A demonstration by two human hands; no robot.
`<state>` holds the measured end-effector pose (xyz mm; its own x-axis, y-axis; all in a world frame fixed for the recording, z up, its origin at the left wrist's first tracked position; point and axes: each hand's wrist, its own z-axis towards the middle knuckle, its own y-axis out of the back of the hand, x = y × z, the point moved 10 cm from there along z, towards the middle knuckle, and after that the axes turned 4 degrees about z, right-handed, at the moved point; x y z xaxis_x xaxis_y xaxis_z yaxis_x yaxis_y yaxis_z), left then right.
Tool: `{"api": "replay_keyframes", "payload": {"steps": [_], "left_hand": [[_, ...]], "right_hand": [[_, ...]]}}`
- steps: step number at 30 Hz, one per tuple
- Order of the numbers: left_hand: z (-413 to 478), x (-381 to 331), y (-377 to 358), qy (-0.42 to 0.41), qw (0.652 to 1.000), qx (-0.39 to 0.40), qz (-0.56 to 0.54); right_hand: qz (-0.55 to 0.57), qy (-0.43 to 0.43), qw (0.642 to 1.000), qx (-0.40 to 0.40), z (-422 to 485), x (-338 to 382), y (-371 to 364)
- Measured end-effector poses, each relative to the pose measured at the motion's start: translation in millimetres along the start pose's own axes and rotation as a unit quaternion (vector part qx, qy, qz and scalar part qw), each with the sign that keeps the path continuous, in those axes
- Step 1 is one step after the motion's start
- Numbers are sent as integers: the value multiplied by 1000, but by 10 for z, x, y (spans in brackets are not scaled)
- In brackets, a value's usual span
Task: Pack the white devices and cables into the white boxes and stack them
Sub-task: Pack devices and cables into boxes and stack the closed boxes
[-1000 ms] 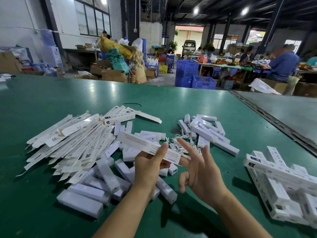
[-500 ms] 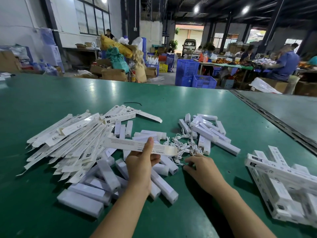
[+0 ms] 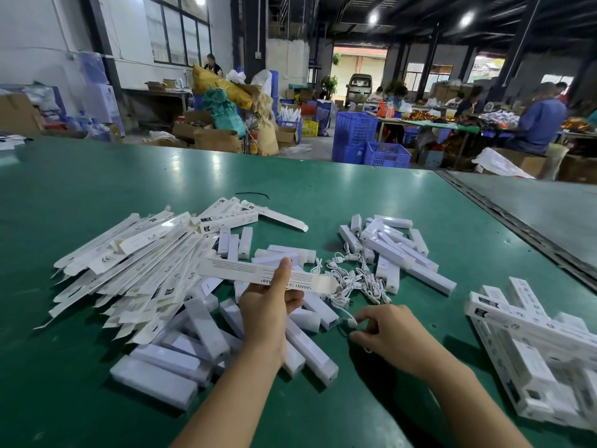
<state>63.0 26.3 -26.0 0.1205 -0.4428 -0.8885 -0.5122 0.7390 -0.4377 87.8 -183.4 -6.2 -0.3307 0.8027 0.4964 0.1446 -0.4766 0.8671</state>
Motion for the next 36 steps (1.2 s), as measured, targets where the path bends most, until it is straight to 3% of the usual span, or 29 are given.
{"api": "replay_keyframes", "payload": {"steps": [3,7,10,13,18,21,26,33,36], "left_hand": [[1,-5,1,-1,1000,5,2],[1,-9,-2,3,1000,4,1],[-6,-9,1,6,1000,1,0],[-15,-10,3,5,1000,1,-3],[-17,-11,-6,10,1000,-2,1],[-18,-11,-12,11,1000,-1,0],[-23,-2,-16,12,1000,3,3],[-28,-11,-22,10,1000,5,-2],[-30,-26,-21,7,1000,5,-3]], "right_hand": [[-16,-17,996,-81,-10,-26,173],[121,-14,971,-206,-87,-62,462],[255,-9,931,-260,-137,-153,556],[455,9,865,-212,-68,-223,449],[658,28,747,-88,-12,-44,257],[728,-2,686,-26,-30,124,117],[773,-41,633,-2,-31,210,18],[769,-31,638,27,-43,224,17],[723,-22,690,16,-39,192,20]]}}
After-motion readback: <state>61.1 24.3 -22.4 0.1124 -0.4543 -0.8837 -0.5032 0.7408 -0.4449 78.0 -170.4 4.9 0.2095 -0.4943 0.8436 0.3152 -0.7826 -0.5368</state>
